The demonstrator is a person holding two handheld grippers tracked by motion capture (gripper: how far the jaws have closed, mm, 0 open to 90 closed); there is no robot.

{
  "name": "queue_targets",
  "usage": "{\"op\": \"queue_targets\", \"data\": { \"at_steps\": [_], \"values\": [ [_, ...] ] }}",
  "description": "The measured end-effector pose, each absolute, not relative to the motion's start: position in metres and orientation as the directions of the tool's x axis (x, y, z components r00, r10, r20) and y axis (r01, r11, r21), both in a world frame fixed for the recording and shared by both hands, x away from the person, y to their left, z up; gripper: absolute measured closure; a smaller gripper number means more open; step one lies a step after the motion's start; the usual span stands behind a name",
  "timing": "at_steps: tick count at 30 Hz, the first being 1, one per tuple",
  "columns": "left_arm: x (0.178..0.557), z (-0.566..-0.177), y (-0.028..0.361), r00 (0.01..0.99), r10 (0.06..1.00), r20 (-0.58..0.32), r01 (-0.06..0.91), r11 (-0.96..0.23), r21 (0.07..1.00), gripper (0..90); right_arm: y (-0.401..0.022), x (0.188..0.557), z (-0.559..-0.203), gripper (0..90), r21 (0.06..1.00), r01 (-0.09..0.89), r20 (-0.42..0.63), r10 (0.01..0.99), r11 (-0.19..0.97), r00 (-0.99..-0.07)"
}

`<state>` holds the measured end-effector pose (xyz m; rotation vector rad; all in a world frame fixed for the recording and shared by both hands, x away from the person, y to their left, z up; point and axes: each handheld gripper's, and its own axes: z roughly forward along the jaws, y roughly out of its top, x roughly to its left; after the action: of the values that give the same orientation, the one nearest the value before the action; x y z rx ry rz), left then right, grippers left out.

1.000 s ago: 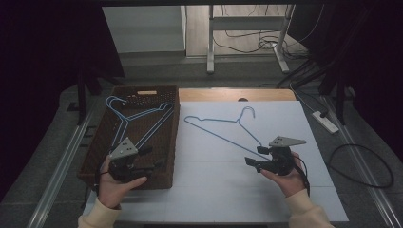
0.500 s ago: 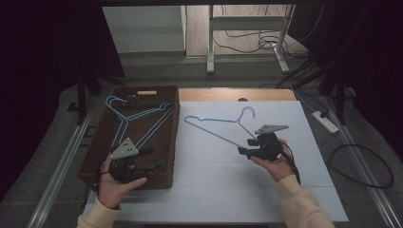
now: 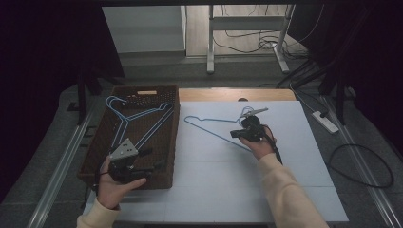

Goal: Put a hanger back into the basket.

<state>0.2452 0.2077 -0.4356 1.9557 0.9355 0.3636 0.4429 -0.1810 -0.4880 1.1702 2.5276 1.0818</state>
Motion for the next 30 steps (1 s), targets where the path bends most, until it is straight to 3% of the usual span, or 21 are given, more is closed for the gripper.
{"op": "queue_targets", "data": {
  "at_steps": [11,30],
  "values": [
    [0.244,-0.436,0.211,0.663,0.740,-0.111,0.470,-0.296,0.831,33.9,-0.163,0.464,-0.519,90.0,0.610,0.680,0.181,0.764,0.407,-0.620],
    [0.243,-0.435,0.212,0.662,0.741,-0.112,0.471,-0.296,0.831,34.1,-0.177,0.435,-0.520,90.0,0.603,0.681,0.203,0.745,0.416,-0.635]
  ]
}}
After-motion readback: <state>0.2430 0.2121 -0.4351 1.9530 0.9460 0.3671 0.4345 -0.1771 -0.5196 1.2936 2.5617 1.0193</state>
